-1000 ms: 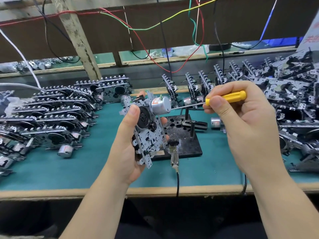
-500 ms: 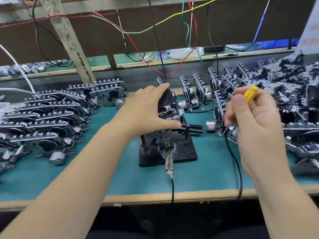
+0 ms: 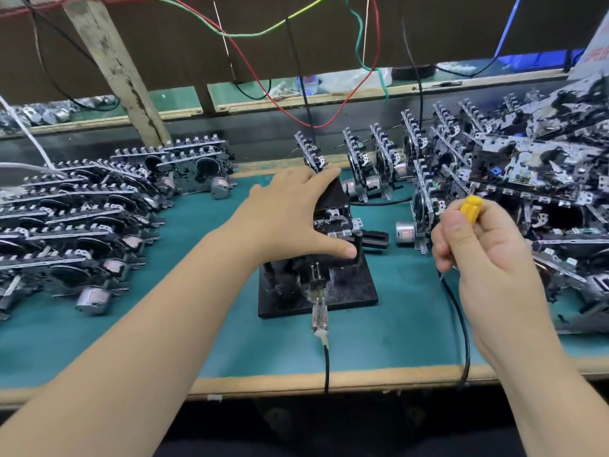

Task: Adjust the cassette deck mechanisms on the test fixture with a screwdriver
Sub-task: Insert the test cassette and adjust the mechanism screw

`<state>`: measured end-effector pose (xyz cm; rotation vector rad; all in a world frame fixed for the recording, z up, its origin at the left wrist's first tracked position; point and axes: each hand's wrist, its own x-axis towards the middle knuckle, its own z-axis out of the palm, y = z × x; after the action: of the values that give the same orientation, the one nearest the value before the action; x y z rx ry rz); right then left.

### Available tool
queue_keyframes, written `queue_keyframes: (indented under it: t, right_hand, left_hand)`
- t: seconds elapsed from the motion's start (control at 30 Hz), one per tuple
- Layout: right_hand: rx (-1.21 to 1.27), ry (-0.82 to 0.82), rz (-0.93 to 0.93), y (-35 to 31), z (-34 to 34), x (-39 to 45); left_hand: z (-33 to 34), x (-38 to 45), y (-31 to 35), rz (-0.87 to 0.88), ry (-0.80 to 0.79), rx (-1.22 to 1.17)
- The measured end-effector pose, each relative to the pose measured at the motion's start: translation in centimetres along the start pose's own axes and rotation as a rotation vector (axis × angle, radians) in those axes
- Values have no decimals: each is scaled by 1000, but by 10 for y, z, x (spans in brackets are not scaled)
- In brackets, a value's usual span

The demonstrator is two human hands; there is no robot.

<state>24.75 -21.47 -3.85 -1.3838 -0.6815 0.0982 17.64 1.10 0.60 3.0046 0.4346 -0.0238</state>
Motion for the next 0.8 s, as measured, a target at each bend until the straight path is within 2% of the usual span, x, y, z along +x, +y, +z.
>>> queue_keyframes:
  t: [0.13, 0.47, 0.57, 0.67, 0.8]
  right_hand:
    - [-19, -54, 19, 0, 7, 2]
    - [-272, -280, -13, -9, 34, 30]
    - [-421, -339, -51, -10, 43, 35]
    - [-588, -399, -45, 0, 45, 30]
    - [-585, -406, -57, 10, 42, 21]
  left_hand:
    - [4, 2, 3, -6, -39, 84]
    - [12, 7, 3, 3, 32, 81]
    - [9, 1, -4, 46, 34, -99]
    - [3, -21, -25, 113, 161, -421]
    - [28, -61, -48, 153, 317, -463]
